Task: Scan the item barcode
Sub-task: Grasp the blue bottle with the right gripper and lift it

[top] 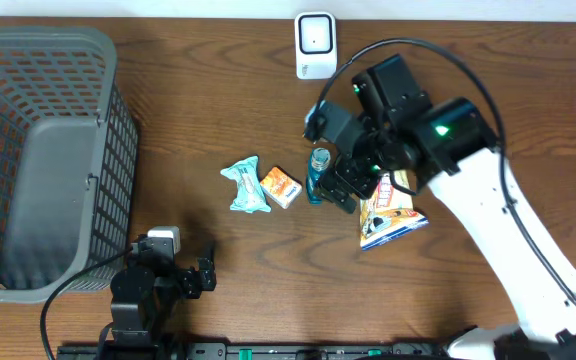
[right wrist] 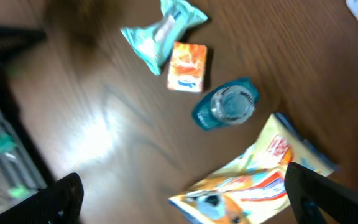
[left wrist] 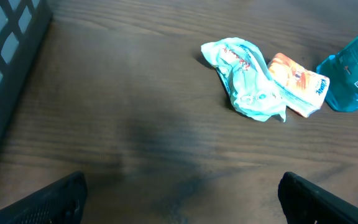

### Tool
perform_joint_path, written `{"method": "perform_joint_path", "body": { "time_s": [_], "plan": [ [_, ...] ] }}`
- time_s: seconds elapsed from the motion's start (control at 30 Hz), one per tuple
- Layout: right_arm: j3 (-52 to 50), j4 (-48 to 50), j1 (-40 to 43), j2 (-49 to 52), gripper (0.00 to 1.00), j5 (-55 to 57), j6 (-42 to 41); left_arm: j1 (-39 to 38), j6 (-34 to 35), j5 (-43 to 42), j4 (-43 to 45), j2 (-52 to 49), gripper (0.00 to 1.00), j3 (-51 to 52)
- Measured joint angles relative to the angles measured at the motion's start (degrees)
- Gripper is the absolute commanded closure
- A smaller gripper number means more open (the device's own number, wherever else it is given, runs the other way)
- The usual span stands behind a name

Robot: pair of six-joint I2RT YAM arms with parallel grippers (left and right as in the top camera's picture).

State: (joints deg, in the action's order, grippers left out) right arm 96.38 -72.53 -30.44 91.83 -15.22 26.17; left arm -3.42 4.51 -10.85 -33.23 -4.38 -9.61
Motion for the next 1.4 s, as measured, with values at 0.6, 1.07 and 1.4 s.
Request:
{"method": "perform_joint_path", "body": {
  "time_s": [0.6,1.07,1.4],
  "plan": [
    [-0.02,6.21,0.0,16.87,0.01,7.37,14.4,0.0,0.0,0.0,0.0,0.0,0.02,0.0],
    [-0.02,7.85,0.0,18.58,0.01,7.56,16.74,0.0,0.0,0.0,0.0,0.0,0.02,0.0],
    [0.15,7.54,0.0,22.12,0.29,7.32,16.98,0.0,0.0,0.0,0.0,-0.02,0.02,0.0]
  ]
}}
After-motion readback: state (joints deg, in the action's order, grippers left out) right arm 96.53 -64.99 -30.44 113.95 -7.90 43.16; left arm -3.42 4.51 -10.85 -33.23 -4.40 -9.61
